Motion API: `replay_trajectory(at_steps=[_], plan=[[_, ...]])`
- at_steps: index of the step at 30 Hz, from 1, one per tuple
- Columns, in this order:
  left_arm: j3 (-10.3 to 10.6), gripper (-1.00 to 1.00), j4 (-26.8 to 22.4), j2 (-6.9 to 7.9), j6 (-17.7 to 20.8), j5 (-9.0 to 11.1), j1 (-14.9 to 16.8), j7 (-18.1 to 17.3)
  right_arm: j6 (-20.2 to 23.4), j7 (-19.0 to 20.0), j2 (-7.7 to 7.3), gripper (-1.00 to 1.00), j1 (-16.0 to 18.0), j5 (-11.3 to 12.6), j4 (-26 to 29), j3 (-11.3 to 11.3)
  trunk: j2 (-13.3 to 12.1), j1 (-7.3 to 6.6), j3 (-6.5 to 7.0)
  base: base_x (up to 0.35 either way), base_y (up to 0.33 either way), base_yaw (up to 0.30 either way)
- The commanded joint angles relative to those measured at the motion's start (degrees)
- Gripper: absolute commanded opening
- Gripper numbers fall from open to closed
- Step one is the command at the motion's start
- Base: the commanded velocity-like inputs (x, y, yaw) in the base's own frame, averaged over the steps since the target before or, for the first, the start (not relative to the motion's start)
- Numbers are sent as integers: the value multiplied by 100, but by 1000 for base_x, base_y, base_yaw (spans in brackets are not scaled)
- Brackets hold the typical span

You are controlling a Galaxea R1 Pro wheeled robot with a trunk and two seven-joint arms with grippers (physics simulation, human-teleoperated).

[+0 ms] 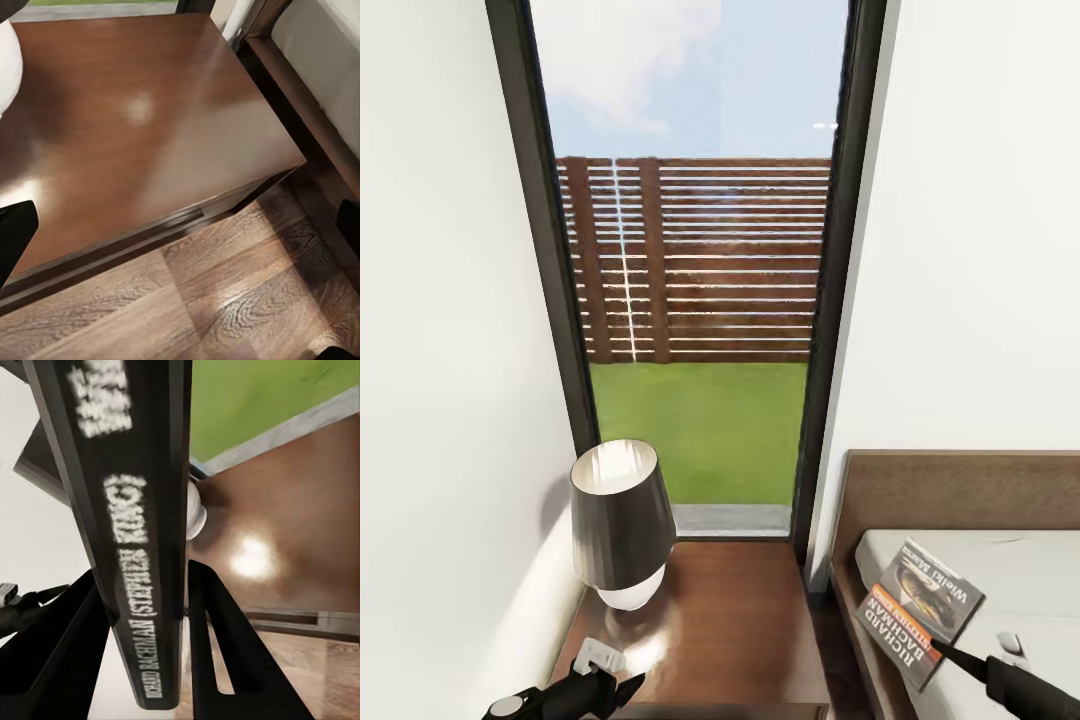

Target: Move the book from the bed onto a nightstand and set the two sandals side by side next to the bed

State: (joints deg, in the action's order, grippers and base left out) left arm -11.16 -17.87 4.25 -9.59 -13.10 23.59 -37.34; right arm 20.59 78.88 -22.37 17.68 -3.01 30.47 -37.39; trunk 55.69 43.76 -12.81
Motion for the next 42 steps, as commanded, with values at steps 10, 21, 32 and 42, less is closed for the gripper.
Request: replay_trajectory(at_steps=[10, 21, 32, 42], plan=[[-44, 100, 10, -3, -38, -61, 4, -28, 431, 21, 499, -100, 10, -74, 537, 27, 6, 1, -8, 0, 0, 0], [-44, 100, 11, -10, -39, -61, 5, -28, 443, -36, 1871, -100, 30, -196, 565, 519, 6, 1, -8, 0, 0, 0], [-36, 100, 11, -113, -43, -61, 5, -25, 453, -1472, 2600, -100, 95, -228, 565, 1006, 6, 1, -8, 0, 0, 0], [-35, 100, 5, -151, -43, -59, 5, -21, 453, -1900, 2632, -100, 380, -165, 557, 1040, 6, 1, -8, 0, 0, 0]])
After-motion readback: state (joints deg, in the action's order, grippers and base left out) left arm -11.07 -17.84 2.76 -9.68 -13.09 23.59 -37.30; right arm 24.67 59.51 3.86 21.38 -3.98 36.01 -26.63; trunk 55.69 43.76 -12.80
